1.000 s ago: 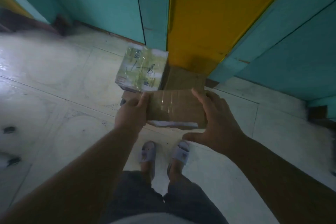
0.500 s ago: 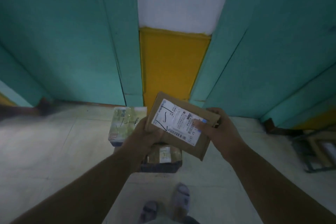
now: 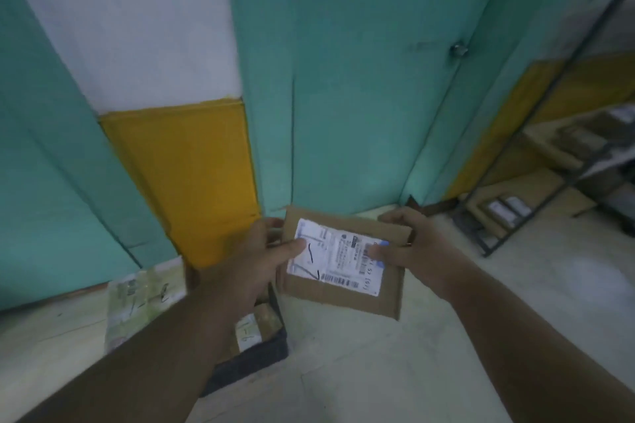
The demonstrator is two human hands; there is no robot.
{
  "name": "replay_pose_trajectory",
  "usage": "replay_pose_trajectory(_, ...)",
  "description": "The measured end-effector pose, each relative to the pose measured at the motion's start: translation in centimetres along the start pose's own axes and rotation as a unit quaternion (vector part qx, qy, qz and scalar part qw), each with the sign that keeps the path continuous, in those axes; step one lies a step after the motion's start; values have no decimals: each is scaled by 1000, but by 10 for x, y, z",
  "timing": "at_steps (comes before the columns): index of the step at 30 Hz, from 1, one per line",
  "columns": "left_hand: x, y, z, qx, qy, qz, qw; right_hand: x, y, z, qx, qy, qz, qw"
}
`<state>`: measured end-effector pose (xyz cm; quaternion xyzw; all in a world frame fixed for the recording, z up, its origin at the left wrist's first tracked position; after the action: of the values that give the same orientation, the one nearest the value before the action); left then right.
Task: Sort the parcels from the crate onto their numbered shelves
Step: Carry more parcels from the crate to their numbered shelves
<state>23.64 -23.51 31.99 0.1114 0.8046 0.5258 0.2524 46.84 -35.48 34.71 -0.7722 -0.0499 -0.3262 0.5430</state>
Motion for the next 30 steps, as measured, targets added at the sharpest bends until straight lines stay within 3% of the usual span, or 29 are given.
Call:
replay_pose_trajectory(2,-47,-3,15,25,-90,23,995,44,21,0,6,-6,-40,999)
replay_pose_trajectory(4,-98,-14,29,29,-133,57,989,88,48,0,-13,17,-34,999)
replay_pose_trajectory(6,-153,-30,46,7,-98,30,995,128,82,-2,-32,65,-10,997)
replay_pose_trajectory(10,-264,-68,64,18,-25,-134,991,187,149,-20,-82,188,5,979)
replay_pose_trajectory(14,-350,-88,78,43,-26,-161,986,210,187,-19,-117,166,189,961)
replay_pose_trajectory(16,-382,-92,95,41,-25,-106,993,228,199,-7,-101,157,236,953)
replay_pose_trajectory(18,-410,-96,117,26,-23,22,999,251,210,8,-80,162,237,954)
replay_pose_trajectory(22,-477,-105,174,33,-94,181,978,315,247,35,-90,199,203,954)
replay_pose_trajectory(30,-692,-117,248,-38,-318,251,914,475,346,6,-167,337,171,911)
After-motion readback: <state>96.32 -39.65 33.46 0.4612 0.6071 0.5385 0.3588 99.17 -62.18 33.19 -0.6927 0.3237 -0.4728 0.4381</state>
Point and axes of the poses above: each hand's wrist, its own z-axis towards the middle knuckle, its own x-axis out of the back of the hand, y = z × x, the point moved 2 cm from there along z, towards the middle knuckle, and after that the axes turned 13 degrees about -z, right-handed, at the moved point
